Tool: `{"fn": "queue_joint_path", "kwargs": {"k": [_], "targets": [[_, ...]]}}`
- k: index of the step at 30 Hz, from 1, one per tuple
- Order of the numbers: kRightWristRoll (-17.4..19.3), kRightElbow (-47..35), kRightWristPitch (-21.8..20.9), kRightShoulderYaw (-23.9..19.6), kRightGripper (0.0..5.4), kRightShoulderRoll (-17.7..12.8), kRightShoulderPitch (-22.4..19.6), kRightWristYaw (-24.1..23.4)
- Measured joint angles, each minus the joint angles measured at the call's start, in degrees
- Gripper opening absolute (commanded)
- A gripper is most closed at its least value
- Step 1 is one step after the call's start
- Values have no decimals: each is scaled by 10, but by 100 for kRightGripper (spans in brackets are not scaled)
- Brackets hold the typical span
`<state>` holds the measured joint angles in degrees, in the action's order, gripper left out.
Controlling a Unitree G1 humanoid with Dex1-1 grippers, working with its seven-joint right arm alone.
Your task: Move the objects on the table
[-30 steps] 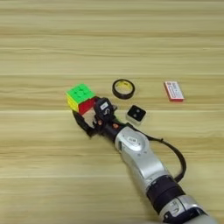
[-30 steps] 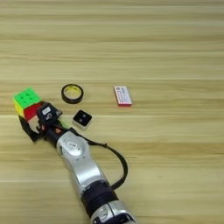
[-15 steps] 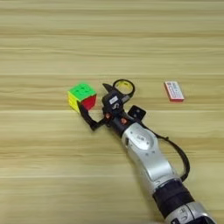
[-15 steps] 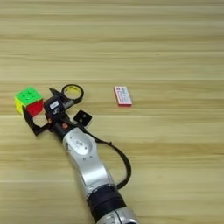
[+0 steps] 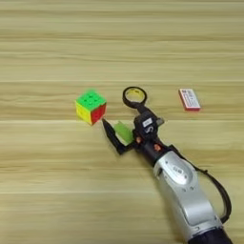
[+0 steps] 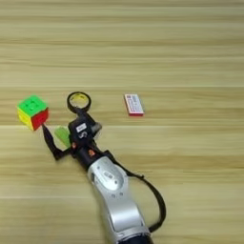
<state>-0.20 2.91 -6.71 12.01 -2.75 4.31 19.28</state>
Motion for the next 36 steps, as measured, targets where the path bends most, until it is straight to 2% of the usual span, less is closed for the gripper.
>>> {"fn": "queue_joint_path", "kwargs": {"k": [6, 36], "targets": [[0, -4, 4, 6, 539, -7, 19, 5], [-5, 40, 9, 36, 539, -8, 8, 15]]}}
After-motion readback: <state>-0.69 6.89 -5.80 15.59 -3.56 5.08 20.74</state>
